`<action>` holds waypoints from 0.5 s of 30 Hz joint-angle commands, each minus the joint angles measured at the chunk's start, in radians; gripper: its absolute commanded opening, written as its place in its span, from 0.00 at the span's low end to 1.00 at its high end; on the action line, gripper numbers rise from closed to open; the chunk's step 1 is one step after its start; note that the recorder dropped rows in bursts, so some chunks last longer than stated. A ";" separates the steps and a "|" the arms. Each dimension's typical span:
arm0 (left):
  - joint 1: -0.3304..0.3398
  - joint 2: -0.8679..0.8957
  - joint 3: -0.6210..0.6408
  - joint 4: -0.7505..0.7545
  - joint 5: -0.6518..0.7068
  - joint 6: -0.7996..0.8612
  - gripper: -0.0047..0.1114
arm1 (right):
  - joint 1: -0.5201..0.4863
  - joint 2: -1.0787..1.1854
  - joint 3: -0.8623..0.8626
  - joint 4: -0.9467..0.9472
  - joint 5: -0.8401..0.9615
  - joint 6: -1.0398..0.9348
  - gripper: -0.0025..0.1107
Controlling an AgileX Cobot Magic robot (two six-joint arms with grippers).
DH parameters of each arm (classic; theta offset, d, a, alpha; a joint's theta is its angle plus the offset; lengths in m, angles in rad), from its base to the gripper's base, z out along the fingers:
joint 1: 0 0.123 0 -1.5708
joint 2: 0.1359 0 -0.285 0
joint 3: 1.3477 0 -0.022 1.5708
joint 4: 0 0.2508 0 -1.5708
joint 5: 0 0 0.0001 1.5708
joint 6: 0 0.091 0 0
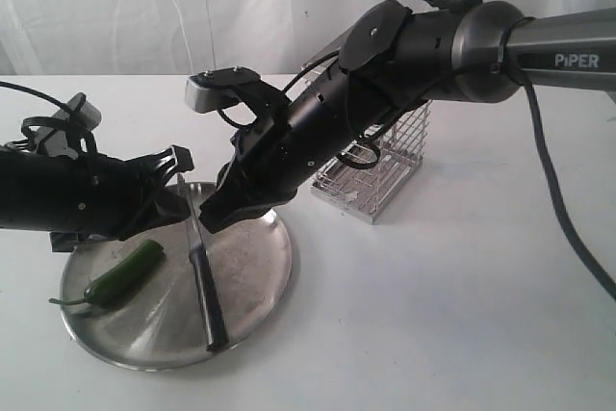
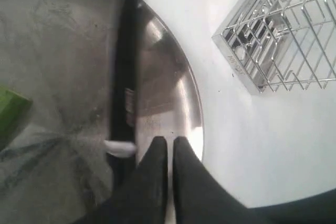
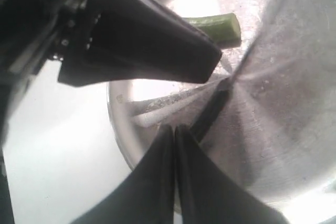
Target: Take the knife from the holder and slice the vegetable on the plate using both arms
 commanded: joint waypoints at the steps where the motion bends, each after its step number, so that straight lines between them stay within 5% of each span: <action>1: -0.007 -0.006 0.006 -0.009 0.000 0.006 0.04 | 0.001 -0.010 -0.001 0.002 0.029 -0.003 0.02; 9: -0.007 -0.006 0.006 0.000 0.000 0.027 0.04 | 0.001 -0.010 -0.001 -0.127 0.067 0.130 0.05; 15: -0.007 -0.007 0.006 0.098 0.012 0.027 0.04 | 0.001 -0.010 -0.001 -0.141 0.118 0.228 0.40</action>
